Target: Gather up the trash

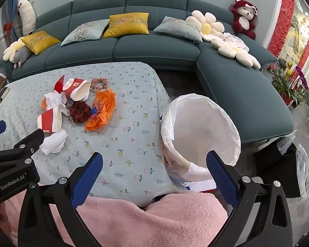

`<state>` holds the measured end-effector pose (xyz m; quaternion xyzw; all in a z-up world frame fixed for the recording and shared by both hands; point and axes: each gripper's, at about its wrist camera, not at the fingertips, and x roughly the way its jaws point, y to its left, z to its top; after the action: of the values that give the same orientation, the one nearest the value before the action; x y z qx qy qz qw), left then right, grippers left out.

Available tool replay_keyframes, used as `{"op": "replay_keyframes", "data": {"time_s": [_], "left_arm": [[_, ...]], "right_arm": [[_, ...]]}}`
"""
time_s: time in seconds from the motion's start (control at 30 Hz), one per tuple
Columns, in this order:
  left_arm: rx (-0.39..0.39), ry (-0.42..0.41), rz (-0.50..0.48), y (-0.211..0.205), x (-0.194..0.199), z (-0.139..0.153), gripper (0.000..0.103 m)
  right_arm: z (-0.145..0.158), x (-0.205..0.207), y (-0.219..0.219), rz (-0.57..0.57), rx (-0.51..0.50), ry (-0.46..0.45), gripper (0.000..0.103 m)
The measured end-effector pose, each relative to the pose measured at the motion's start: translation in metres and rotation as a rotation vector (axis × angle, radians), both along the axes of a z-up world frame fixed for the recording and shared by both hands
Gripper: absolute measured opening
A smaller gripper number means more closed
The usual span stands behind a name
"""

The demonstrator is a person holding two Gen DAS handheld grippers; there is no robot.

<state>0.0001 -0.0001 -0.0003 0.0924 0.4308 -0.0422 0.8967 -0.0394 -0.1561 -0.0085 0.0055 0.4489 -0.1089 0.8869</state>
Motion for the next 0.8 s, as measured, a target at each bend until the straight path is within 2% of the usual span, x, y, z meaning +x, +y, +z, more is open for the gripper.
{"op": "replay_keyframes", "data": {"time_s": [0.8], "left_arm": [[-0.020, 0.042, 0.016, 0.003, 0.005, -0.013, 0.096]], "right_arm": [[-0.006, 0.005, 0.000, 0.001, -0.041, 0.013, 0.096]]}}
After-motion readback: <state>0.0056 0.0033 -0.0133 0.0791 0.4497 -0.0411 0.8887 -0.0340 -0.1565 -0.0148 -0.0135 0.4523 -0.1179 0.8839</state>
